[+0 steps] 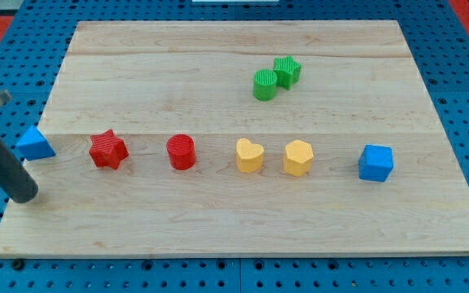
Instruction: Slightly move the cube to the left side
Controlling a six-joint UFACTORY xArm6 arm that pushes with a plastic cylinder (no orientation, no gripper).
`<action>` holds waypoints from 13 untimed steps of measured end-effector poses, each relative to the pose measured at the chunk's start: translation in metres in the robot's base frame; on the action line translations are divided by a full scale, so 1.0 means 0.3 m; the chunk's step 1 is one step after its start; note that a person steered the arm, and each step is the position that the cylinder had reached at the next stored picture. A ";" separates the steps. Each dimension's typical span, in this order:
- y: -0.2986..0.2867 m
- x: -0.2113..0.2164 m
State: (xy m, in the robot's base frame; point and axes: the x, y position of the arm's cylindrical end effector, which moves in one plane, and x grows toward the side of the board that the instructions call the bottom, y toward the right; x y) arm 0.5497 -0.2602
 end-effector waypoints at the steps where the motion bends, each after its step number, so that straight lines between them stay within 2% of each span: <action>1: 0.120 0.012; 2: 0.269 0.013; 3: 0.328 0.013; 6: 0.331 0.012; 7: 0.515 0.037; 8: 0.805 0.040; 9: 0.944 0.043; 10: 1.115 0.168; 11: 1.513 0.165; 12: 1.744 0.039; 13: 1.724 -0.130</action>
State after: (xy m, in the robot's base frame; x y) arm 0.5108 0.2569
